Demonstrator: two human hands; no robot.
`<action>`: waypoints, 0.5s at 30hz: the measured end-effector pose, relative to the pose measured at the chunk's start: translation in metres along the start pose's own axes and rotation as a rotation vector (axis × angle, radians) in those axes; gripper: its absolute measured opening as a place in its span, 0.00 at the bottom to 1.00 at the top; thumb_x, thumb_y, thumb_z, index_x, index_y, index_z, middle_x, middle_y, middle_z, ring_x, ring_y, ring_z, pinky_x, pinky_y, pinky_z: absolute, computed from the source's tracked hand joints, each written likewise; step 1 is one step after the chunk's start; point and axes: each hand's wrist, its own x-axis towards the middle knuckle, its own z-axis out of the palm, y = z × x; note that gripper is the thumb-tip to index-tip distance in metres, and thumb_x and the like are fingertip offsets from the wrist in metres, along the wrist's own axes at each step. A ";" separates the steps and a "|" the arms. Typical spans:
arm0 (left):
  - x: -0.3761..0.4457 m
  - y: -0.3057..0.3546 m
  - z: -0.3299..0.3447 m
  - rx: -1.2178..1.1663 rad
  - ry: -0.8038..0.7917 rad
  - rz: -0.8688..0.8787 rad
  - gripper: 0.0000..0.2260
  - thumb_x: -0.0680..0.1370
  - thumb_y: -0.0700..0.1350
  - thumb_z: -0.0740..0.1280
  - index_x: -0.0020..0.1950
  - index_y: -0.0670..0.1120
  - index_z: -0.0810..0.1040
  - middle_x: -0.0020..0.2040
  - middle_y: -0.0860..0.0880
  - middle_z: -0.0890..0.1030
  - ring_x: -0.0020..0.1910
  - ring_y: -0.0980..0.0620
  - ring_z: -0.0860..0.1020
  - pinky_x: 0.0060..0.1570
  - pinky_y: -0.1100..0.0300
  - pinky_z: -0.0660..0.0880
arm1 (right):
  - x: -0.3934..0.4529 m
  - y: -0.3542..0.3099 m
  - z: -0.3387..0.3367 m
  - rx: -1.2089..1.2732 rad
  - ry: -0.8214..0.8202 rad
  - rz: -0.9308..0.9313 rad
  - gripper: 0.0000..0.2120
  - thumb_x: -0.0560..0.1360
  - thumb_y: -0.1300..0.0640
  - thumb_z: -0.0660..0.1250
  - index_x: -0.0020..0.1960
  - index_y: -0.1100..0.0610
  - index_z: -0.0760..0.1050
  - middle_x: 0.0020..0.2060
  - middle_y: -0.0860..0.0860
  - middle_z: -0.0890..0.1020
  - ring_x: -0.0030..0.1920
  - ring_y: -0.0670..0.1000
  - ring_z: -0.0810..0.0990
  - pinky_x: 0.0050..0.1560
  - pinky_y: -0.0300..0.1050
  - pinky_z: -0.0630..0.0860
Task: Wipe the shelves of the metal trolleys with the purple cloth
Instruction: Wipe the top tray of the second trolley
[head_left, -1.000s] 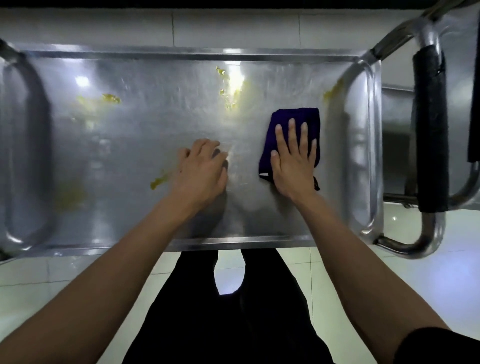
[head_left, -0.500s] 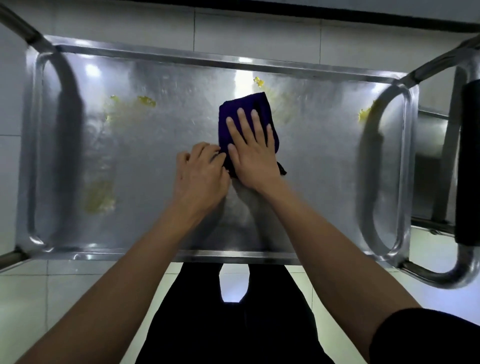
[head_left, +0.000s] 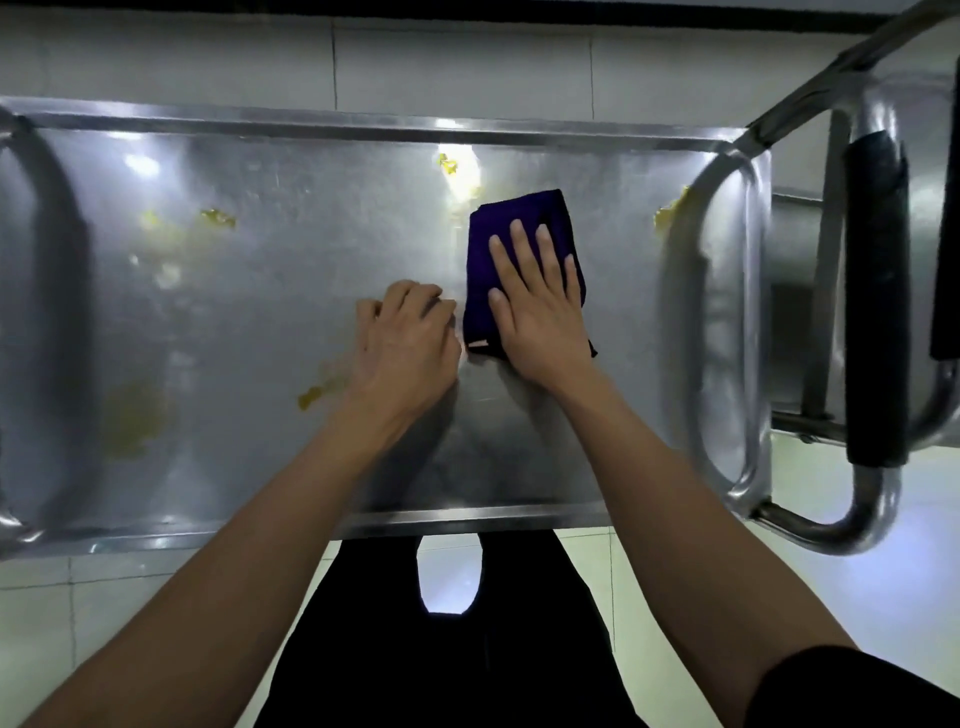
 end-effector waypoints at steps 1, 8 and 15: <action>0.004 0.011 0.002 -0.003 -0.007 0.015 0.11 0.78 0.46 0.65 0.57 0.45 0.82 0.60 0.47 0.80 0.63 0.44 0.74 0.52 0.48 0.65 | -0.004 0.014 -0.003 0.001 0.002 0.016 0.27 0.85 0.47 0.46 0.83 0.49 0.46 0.82 0.49 0.45 0.81 0.53 0.40 0.79 0.59 0.43; 0.030 0.091 0.015 -0.023 -0.043 0.145 0.13 0.79 0.48 0.65 0.60 0.46 0.81 0.65 0.46 0.78 0.65 0.44 0.73 0.55 0.47 0.66 | -0.035 0.120 -0.025 0.013 0.033 0.156 0.28 0.85 0.46 0.44 0.83 0.48 0.44 0.82 0.49 0.43 0.81 0.52 0.38 0.79 0.59 0.41; 0.039 0.141 0.033 0.077 -0.123 0.145 0.14 0.79 0.48 0.60 0.52 0.46 0.84 0.61 0.48 0.77 0.61 0.44 0.73 0.56 0.47 0.64 | -0.056 0.204 -0.045 0.003 0.089 0.327 0.28 0.84 0.46 0.44 0.83 0.49 0.44 0.82 0.48 0.43 0.81 0.52 0.37 0.79 0.59 0.41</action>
